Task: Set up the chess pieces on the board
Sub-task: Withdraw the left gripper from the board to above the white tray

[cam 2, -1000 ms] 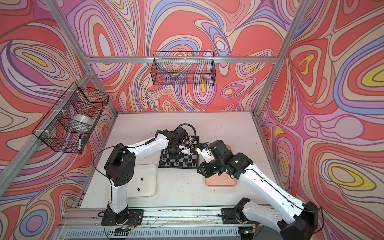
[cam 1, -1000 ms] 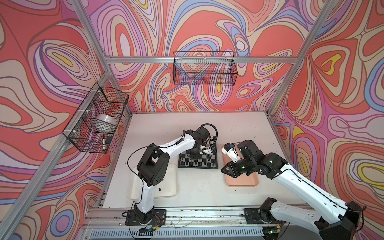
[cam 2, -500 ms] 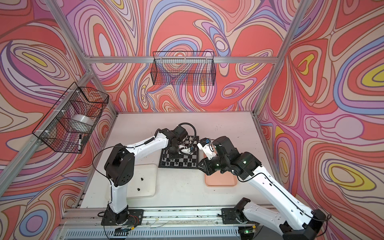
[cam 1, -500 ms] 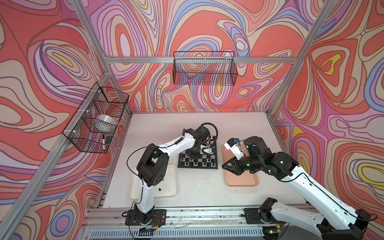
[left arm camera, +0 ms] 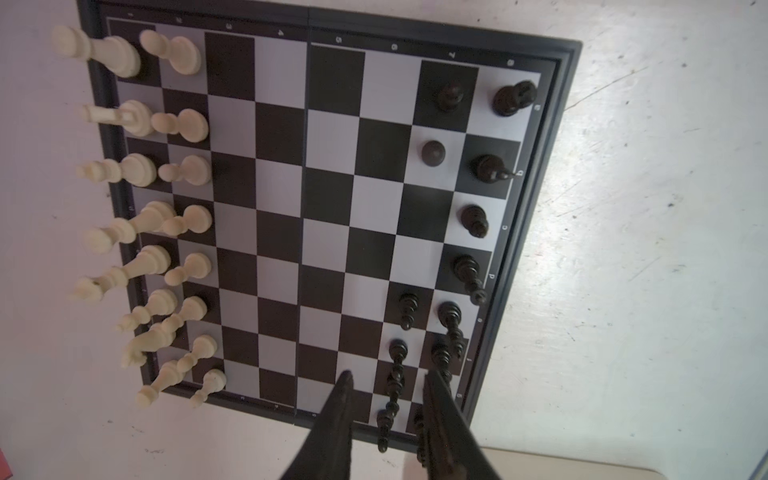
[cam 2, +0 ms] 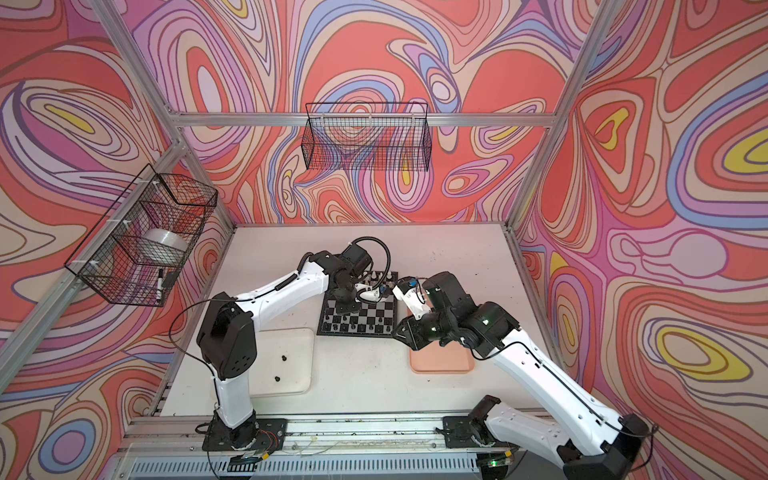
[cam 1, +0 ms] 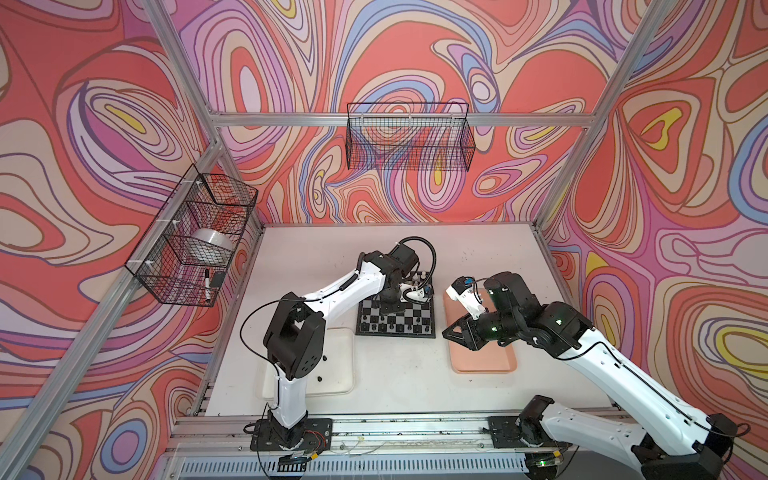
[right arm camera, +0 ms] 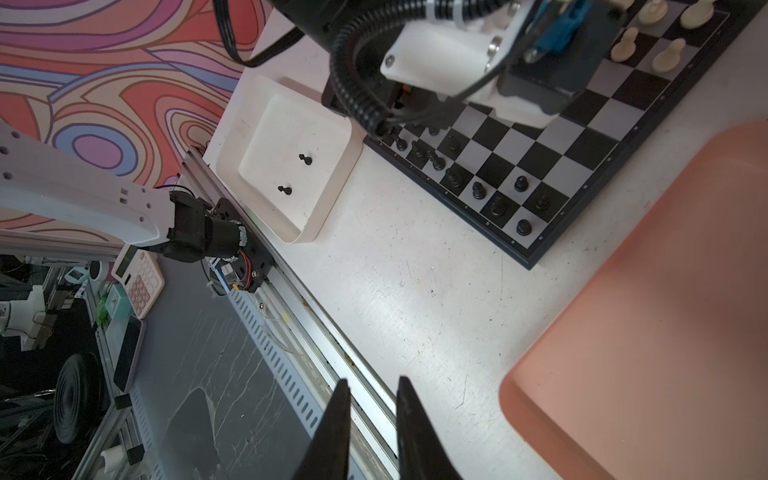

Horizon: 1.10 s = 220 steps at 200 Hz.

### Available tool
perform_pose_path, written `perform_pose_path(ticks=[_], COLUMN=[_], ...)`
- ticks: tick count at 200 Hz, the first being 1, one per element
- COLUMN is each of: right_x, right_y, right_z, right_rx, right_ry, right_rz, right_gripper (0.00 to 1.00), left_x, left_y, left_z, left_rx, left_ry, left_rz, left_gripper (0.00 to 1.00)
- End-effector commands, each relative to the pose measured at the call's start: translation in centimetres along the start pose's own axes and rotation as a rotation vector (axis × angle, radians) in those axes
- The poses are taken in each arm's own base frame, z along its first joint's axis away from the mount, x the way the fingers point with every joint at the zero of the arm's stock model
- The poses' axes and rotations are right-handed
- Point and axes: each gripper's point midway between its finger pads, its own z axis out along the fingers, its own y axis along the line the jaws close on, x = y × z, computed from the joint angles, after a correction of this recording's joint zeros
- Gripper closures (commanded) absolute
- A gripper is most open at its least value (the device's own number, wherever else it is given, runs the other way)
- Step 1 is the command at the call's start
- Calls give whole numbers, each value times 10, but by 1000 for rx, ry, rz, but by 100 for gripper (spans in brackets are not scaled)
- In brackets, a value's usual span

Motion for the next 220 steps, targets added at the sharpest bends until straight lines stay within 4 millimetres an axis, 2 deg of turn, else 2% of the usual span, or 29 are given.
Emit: perform_pose_path(ticks=[1, 27, 51, 75, 101, 134, 177, 220], right_x=[-6, -4, -5, -12, -18, -21, -15, -12], right_y=[7, 2, 4, 8, 10, 9, 4, 1], right_z=[2, 14, 25, 34, 45, 56, 62, 64], right_rx=[-33, -31, -61, -100, -136, -150, -139, -130], right_ry=[4, 46, 80, 72, 87, 110, 131, 135], right_rz=[-21, -14, -13, -23, -20, -17, -5, 0], right_gripper=[80, 80, 80, 80, 80, 81, 81, 81], left_x=[29, 73, 124, 170, 201, 221, 229, 230], left_y=[-14, -26, -43, -63, -79, -89, -91, -91], left_z=[-26, -42, -48, -45, -34, -11, 9, 17], left_rx=[20, 44, 49, 48, 41, 42, 41, 40], left_ry=[23, 26, 65, 106, 129, 162, 172, 172], left_rz=[-47, -172, -257, -335, -355, -364, -368, -372], left_gripper=[70, 71, 71, 71, 71, 71, 71, 72])
